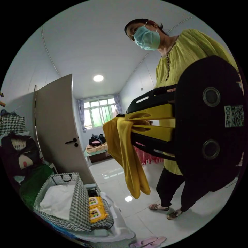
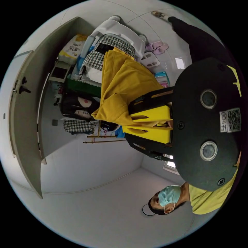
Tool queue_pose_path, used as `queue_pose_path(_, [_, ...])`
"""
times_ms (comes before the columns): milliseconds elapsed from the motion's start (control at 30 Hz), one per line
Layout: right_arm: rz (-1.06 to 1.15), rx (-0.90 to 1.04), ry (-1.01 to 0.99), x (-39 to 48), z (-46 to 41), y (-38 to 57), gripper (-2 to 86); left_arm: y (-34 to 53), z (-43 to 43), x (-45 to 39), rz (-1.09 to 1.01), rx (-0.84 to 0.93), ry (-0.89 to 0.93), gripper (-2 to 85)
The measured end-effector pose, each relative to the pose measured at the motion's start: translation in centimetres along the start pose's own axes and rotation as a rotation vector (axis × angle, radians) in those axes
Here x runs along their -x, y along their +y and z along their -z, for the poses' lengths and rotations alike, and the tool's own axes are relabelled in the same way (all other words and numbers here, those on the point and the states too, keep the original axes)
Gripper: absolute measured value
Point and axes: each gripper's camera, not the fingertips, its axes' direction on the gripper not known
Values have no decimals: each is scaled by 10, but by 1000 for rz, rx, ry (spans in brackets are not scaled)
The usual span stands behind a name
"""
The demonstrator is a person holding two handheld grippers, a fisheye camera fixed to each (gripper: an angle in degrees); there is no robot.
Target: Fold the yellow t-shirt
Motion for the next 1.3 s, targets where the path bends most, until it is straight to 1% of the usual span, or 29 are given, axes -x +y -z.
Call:
queue_pose_path(133, [7, 24, -9, -25, -110, -108, 3, -86, 33, 1, -41, -12, -22, 41])
queue_pose_path(200, [15, 38, -18, -37, -159, -159, 3, -150, 53, 3, -71, -22, -77, 41])
queue_pose_path(233, [32, 53, -13, -44, -192, -194, 3, -167, 58, 5, -74, -26, -89, 41])
queue_pose_path(267, [47, 67, 3, -51, -227, -230, 3, -199, 68, 11, -68, -39, -108, 41])
queue_pose_path(300, [46, 70, 11, -55, -244, -248, 3, -231, 78, 17, -56, -60, -118, 41])
queue_pose_path(367, [50, 86, 36, -70, -312, -316, 3, -278, 91, 27, -40, -87, -134, 41])
queue_pose_path(433, [52, 108, 47, -78, -362, -365, 3, -323, 104, 35, -29, -117, -158, 41])
queue_pose_path(500, [89, 124, 67, -81, -408, -409, 4, -381, 119, 44, -34, -126, -189, 41])
queue_pose_path(533, [130, 127, 86, -81, -435, -434, 4, -394, 122, 46, -38, -127, -189, 41])
queue_pose_path(633, [205, 124, 146, -97, -492, -478, 5, -448, 134, 55, -72, -88, -244, 41])
queue_pose_path(700, [195, 145, 217, -126, -523, -494, 6, -478, 140, 85, -39, -5, -306, 41])
queue_pose_path(733, [178, 172, 281, -152, -543, -501, 6, -483, 141, 97, -17, 22, -317, 40])
queue_pose_path(833, [103, 274, 473, -237, -590, -506, 8, -494, 146, 170, 119, 108, -408, 39])
queue_pose_path(867, [57, 318, 514, -270, -605, -505, 8, -493, 148, 203, 204, 149, -444, 38])
queue_pose_path(900, [31, 326, 536, -285, -610, -504, 8, -492, 149, 228, 263, 184, -466, 37])
queue_pose_path(967, [-47, 317, 585, -327, -625, -500, 8, -491, 147, 249, 294, 219, -472, 37])
queue_pose_path(1133, [-144, 264, 577, -362, -651, -507, 7, -498, 144, 261, 308, 270, -472, 35])
queue_pose_path(1300, [-119, 324, 632, -368, -698, -530, 5, -504, 147, 269, 361, 304, -480, 34])
